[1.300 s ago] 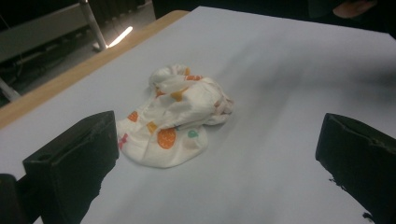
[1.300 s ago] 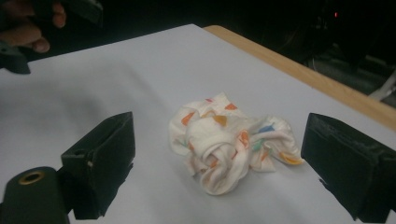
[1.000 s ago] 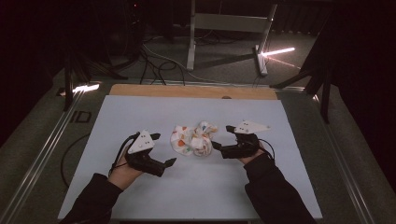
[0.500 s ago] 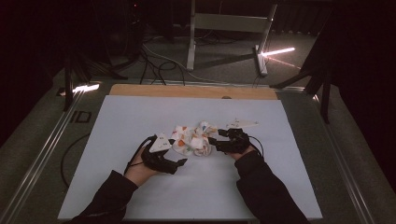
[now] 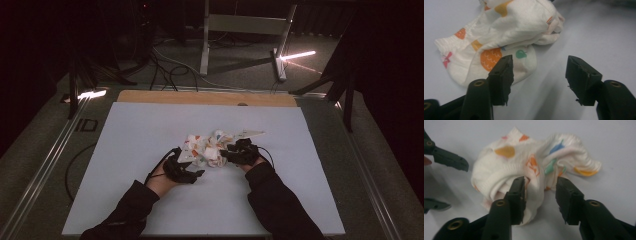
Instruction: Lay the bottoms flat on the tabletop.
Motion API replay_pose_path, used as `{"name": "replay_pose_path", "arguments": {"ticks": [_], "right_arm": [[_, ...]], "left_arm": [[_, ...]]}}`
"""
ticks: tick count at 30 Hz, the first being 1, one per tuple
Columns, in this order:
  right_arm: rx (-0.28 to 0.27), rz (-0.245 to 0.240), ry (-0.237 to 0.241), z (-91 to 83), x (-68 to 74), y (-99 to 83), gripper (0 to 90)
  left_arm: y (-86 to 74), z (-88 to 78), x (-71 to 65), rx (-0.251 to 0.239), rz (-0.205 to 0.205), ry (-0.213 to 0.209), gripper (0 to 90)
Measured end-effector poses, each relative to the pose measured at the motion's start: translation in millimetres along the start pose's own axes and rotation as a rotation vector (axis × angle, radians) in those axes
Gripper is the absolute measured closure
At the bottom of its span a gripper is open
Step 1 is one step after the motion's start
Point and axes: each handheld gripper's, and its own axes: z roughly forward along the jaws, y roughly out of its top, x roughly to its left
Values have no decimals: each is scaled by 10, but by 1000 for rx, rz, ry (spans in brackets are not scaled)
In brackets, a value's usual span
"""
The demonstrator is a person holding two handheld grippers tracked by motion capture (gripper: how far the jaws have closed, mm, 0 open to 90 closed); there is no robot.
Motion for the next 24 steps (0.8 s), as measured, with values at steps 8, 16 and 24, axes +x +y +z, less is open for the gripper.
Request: {"name": "replay_pose_path", "arguments": {"ticks": [8,16,24], "right_arm": [[32,-27,-38,51,25,-31,798],[18,-49,-29,29,46,-3,824],[1,-68,-23,-28,35,22,837]], "left_arm": [[23,174,64,40,-27,31,541],[75,247,93,42,-57,48,707],[110,213,117,49,-39,84,879]]}}
